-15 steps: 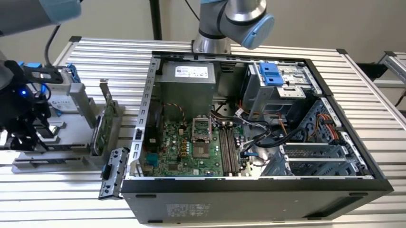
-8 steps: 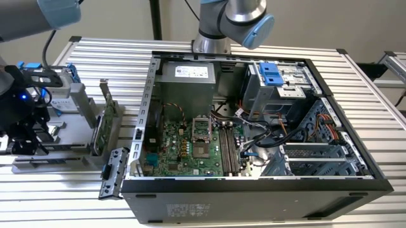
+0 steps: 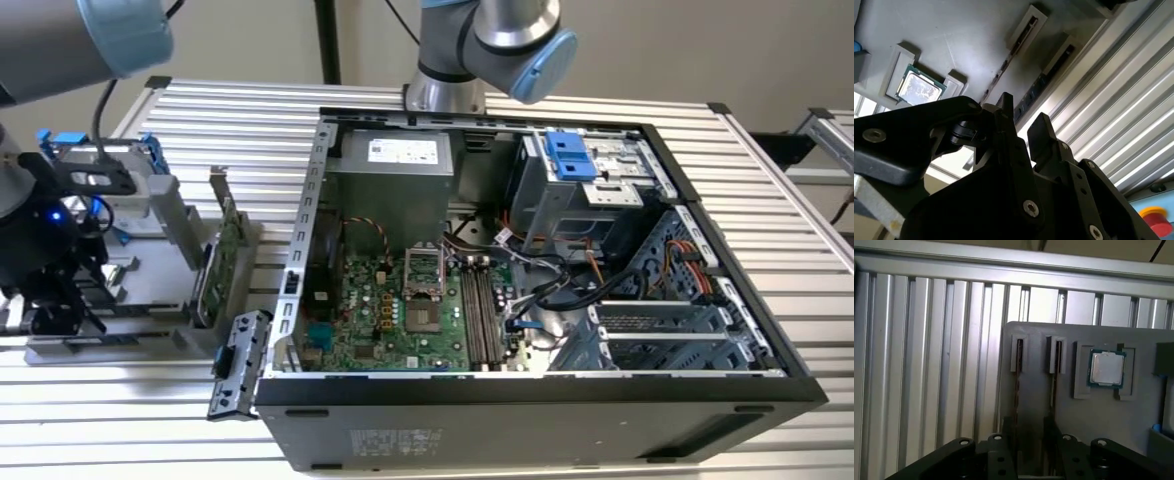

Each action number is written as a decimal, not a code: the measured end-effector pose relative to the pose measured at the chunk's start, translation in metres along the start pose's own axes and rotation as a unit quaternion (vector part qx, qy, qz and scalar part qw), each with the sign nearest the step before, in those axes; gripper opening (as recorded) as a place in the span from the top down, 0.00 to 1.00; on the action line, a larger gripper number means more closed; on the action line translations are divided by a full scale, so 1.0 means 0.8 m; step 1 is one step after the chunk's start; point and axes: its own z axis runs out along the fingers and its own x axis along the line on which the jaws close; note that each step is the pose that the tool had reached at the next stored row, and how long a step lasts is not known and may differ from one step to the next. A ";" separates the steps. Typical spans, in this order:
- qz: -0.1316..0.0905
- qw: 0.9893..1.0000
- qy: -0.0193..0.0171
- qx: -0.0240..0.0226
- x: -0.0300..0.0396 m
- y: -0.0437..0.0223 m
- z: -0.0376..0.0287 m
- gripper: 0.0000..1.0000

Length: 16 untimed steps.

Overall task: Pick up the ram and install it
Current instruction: 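Insert the ram into the slot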

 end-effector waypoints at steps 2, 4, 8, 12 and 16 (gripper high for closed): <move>0.000 1.000 0.000 0.000 0.0008 0.0000 0.0028 0.00; 0.000 1.000 0.000 0.000 0.0015 0.0001 0.0050 0.00; 0.000 1.000 0.000 0.000 0.0031 0.0001 0.0087 0.00; 0.000 1.000 0.000 0.000 0.0036 0.0001 0.0127 0.00; 0.000 1.000 0.000 0.000 0.0047 0.0000 0.0181 0.00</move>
